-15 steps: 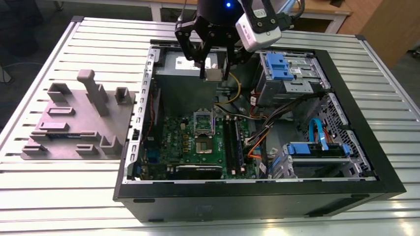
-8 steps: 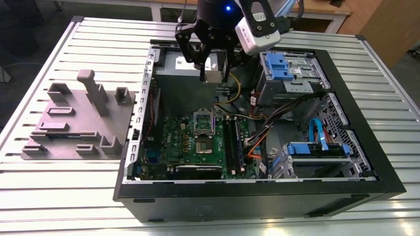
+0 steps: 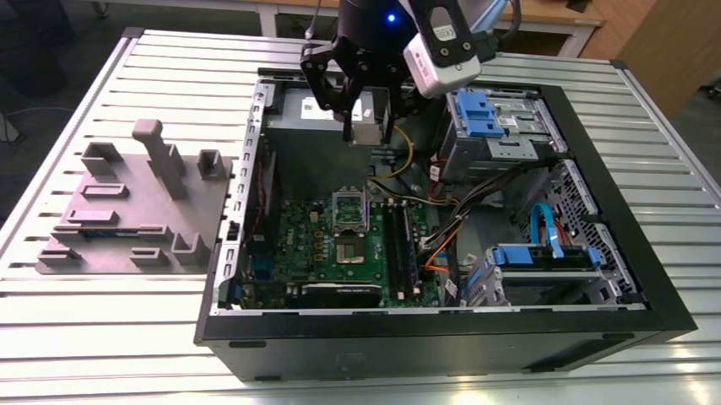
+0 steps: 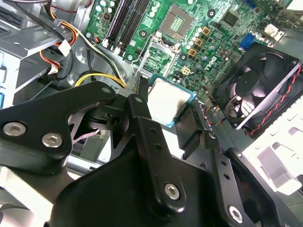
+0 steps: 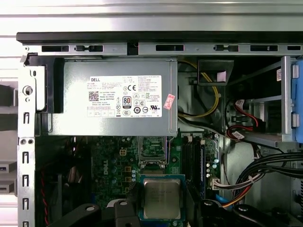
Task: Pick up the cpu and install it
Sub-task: 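Place the cpu into insertion slot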
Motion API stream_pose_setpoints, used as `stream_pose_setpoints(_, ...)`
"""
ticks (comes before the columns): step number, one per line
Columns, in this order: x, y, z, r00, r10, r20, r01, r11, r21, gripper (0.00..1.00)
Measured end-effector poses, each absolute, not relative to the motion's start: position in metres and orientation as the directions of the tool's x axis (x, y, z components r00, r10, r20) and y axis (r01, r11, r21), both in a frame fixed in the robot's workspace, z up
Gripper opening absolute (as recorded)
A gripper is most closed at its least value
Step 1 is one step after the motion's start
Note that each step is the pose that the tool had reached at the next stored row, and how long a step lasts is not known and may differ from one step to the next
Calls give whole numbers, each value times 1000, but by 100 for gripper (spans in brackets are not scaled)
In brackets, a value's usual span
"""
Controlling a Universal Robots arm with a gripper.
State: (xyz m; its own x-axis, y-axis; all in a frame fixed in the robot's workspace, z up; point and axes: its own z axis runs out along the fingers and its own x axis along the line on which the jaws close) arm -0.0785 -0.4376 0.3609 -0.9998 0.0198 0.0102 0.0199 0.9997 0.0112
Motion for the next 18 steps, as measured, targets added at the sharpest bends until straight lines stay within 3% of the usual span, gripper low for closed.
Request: stream_pose_setpoints(18, -79, -440, 360, -1000, 20, 10, 20, 1000, 11, 47)
